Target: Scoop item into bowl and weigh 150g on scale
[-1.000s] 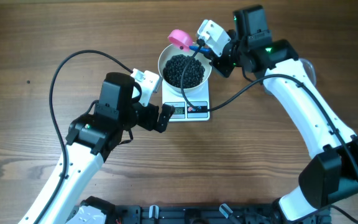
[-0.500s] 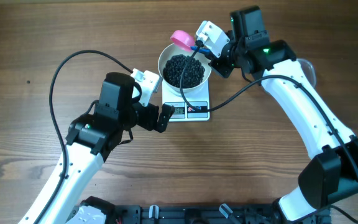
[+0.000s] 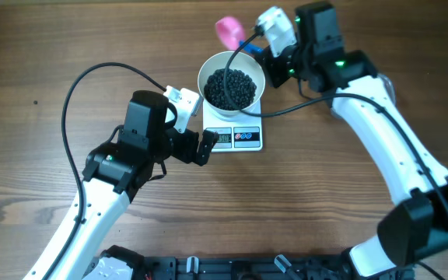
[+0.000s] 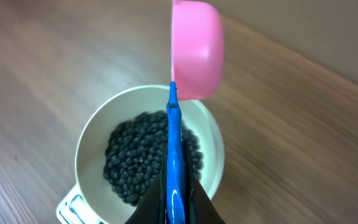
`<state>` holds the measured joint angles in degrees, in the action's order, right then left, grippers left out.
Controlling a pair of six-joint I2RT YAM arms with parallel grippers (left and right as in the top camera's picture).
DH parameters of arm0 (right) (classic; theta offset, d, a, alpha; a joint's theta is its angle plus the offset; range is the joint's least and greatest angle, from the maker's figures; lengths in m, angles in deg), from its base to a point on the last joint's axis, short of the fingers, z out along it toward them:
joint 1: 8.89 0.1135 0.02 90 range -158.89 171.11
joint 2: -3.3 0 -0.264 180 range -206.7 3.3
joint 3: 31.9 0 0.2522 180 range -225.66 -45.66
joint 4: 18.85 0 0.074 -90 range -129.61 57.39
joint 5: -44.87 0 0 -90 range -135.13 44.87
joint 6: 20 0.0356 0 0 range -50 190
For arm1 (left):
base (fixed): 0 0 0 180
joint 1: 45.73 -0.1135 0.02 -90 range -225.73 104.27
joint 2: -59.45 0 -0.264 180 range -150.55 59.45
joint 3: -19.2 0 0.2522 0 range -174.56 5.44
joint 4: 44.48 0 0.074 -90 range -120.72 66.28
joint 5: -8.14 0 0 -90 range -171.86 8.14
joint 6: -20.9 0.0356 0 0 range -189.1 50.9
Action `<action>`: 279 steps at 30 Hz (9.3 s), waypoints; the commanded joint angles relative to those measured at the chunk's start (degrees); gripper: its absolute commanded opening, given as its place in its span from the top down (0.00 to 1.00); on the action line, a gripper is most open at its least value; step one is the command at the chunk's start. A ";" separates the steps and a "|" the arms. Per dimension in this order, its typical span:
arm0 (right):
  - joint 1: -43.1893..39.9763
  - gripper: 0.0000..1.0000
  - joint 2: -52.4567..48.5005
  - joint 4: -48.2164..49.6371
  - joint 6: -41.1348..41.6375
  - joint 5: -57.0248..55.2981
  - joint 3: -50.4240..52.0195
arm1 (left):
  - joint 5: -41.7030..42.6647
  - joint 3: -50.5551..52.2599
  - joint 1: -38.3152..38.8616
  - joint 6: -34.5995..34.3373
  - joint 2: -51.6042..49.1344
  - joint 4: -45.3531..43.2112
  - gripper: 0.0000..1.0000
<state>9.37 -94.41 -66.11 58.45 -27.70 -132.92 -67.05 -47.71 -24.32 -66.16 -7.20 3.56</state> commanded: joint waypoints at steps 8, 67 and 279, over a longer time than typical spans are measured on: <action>-22.84 0.96 7.93 -16.35 20.96 -4.57 -0.37 | -0.35 -0.70 0.17 1.16 -0.11 -0.17 0.01; -31.19 0.00 36.96 -27.96 31.10 -5.05 13.03 | -0.33 -0.70 0.20 1.14 -0.11 -0.17 0.00; -16.87 0.00 97.50 33.53 11.58 -14.88 86.97 | -15.74 52.83 -20.98 -1.90 66.49 -29.83 0.00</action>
<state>-7.57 2.52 -32.67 69.71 -42.43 -46.02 -82.03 4.79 -45.50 -67.29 58.72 -26.42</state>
